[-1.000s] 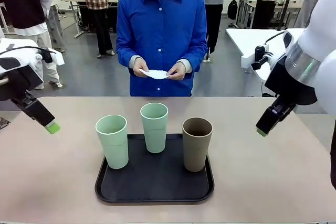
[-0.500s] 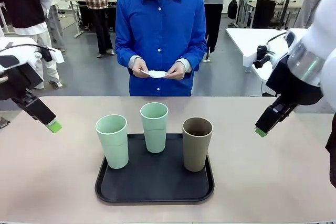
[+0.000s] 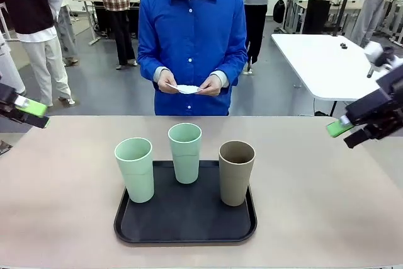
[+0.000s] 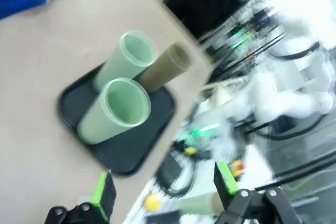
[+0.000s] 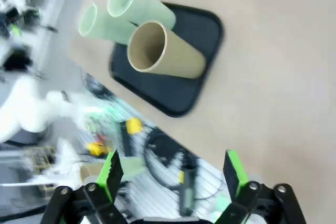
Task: Place coasters on the table and set cups on them.
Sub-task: Pick up one Reusable plastic cup and place it on a coaster set by the human.
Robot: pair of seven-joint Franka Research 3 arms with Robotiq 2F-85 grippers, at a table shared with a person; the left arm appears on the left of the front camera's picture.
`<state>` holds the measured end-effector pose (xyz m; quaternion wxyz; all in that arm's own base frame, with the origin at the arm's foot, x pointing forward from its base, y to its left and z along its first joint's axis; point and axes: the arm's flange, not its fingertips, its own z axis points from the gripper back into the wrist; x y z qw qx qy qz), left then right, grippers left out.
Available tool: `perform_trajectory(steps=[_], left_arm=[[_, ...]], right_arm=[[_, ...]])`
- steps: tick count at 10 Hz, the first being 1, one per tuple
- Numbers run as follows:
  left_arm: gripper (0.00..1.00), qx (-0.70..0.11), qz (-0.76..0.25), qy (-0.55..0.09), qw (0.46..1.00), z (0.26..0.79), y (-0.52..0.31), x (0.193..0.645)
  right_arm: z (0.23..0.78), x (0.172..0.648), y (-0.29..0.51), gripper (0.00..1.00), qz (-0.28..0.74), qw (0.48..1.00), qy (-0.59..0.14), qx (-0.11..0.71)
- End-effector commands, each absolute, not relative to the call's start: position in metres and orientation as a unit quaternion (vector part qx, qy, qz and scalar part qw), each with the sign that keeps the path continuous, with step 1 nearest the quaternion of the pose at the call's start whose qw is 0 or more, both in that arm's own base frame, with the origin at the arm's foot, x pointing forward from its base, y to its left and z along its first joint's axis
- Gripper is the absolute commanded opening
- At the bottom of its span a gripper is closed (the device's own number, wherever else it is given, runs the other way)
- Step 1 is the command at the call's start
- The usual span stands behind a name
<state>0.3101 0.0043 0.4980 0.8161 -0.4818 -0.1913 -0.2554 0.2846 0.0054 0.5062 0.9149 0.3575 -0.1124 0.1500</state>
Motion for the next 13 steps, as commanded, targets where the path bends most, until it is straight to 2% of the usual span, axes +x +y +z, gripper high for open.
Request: perform_trajectory(steps=[1, 4, 7, 11, 13], left_arm=[[1.00, -0.590, -0.174, -0.141, 0.776, 0.470, 0.034, 0.329], [1.00, -0.603, -0.092, -0.103, 0.786, 0.430, 0.089, 0.334], [1.00, -0.597, -0.041, -0.088, 0.796, 0.400, 0.125, 0.331], [1.00, -0.589, 0.001, -0.098, 0.802, 0.386, 0.150, 0.326], [1.00, -0.595, 0.005, -0.092, 0.799, 0.385, 0.149, 0.327]], right_arm=[[0.470, 0.295, -0.029, 1.00, 0.030, 0.873, -0.087, 0.478], [0.439, 0.302, -0.078, 1.00, -0.010, 0.862, -0.075, 0.501], [0.424, 0.303, -0.104, 1.00, -0.013, 0.852, -0.096, 0.515], [0.420, 0.291, -0.129, 1.00, -0.015, 0.842, -0.125, 0.525], [0.421, 0.289, -0.126, 1.00, -0.021, 0.849, -0.115, 0.516]])
